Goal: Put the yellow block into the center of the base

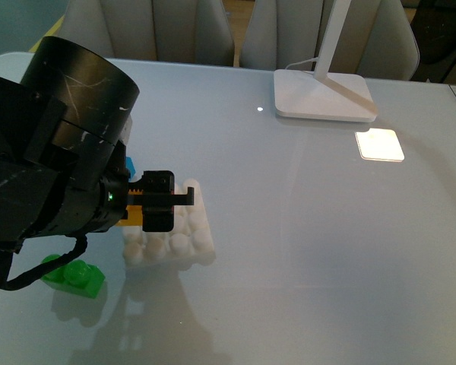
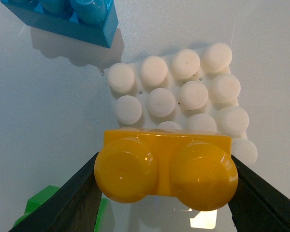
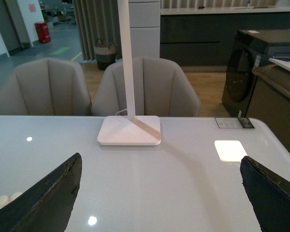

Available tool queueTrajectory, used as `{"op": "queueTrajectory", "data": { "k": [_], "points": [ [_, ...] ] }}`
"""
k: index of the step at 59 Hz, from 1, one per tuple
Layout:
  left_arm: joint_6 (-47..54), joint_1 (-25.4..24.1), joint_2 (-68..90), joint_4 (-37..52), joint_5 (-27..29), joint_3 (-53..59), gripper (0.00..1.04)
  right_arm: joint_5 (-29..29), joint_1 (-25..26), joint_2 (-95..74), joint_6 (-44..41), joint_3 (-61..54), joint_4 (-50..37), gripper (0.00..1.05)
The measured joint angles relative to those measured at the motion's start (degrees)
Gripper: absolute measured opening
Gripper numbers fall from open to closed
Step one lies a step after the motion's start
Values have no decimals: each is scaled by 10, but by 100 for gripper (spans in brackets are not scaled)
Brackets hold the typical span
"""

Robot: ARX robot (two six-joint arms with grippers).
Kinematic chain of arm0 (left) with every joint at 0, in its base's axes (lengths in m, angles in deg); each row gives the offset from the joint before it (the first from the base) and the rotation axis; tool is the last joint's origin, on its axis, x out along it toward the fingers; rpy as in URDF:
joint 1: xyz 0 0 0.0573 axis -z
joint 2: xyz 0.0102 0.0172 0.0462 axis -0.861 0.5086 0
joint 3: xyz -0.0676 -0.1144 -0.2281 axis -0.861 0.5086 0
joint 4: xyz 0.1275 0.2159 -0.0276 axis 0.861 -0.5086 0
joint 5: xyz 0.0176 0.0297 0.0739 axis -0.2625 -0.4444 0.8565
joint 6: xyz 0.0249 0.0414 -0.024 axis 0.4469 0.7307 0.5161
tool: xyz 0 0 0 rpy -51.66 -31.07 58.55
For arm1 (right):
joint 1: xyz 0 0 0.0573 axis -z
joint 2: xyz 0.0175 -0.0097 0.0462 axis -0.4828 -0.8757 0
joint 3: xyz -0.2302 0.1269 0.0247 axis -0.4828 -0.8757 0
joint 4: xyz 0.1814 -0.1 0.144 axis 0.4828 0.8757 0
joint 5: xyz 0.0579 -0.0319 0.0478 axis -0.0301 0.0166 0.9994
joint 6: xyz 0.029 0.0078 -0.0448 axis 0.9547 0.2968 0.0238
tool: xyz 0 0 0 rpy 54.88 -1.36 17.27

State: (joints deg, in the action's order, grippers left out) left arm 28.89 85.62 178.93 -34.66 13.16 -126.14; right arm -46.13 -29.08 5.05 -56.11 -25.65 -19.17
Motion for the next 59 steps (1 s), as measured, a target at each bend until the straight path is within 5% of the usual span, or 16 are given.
{"op": "queueTrajectory", "data": {
  "k": [59],
  "points": [
    [-63,57,87,-47,68,-87,63,0,0,0,0,0,0,96]
  ]
}}
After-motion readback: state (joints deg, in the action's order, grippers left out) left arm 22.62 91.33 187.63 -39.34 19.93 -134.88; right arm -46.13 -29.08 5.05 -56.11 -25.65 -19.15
